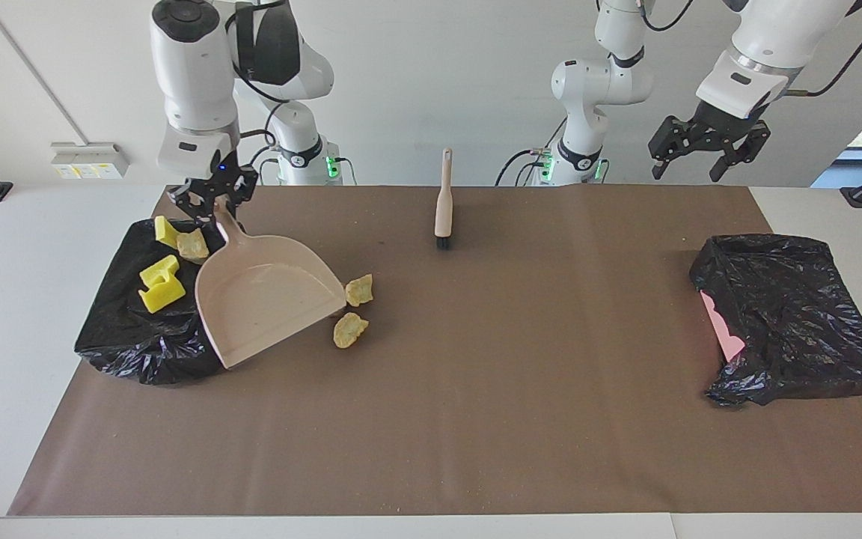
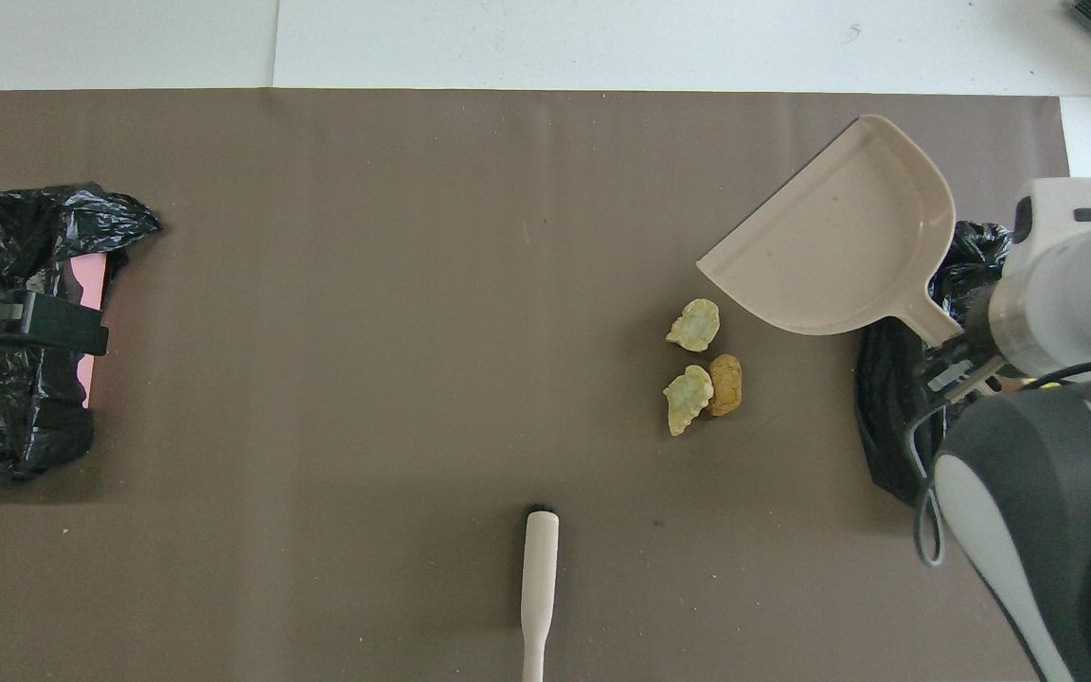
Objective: Sweep and dump trash in bin
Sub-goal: 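Bring the empty dustpan back with the right gripper and set it down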
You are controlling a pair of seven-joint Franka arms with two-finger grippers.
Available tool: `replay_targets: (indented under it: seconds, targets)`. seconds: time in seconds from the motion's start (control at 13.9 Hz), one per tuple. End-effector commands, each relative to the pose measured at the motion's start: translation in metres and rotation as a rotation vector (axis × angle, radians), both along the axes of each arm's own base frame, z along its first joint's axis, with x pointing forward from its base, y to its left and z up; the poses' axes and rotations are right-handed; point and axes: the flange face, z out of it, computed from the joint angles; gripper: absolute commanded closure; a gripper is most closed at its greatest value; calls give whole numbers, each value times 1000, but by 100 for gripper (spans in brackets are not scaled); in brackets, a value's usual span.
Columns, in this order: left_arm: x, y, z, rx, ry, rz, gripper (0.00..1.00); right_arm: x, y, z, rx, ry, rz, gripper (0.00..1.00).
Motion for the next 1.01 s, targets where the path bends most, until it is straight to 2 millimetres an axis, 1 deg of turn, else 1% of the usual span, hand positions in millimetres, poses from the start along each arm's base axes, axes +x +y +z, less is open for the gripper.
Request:
replay_targets:
  seconds: [0.0,0.07,0.22,0.29,0.36,0.43,0.5,0.58,0.65,0.72,0.86,0.94]
  targets:
    - [5,13,5,10,10,-37,0,11,61,-25,83,-30,-167,100]
    - [5,25,7,5,5,-49,0,13,89,-39,89,-34,-216,100]
    - [-1,34,6,7,18,-66,0,17,146,-67,157,-30,-370,100]
    - [-3,37,1,7,32,-61,0,22,169,-78,207,-23,-462,100]
    - [-8,38,1,8,29,-58,0,30,186,-92,232,-10,-553,100]
    - [-9,40,-1,9,34,-55,0,35,206,-103,232,-4,-588,100]
    - [-8,41,-2,11,34,-56,0,39,228,-107,238,-8,-610,100]
    - [-8,48,-2,10,34,-42,0,45,244,-113,243,-10,-645,100]
    - [-8,51,-1,10,31,-37,0,49,257,-120,250,-13,-683,100]
    - [-8,49,-1,10,32,-37,0,48,275,-128,266,-26,-696,100]
    - [-9,48,-2,11,40,-36,0,40,309,-157,278,-28,-663,100]
    - [-9,49,-2,11,40,-36,0,36,321,-164,290,-33,-646,100]
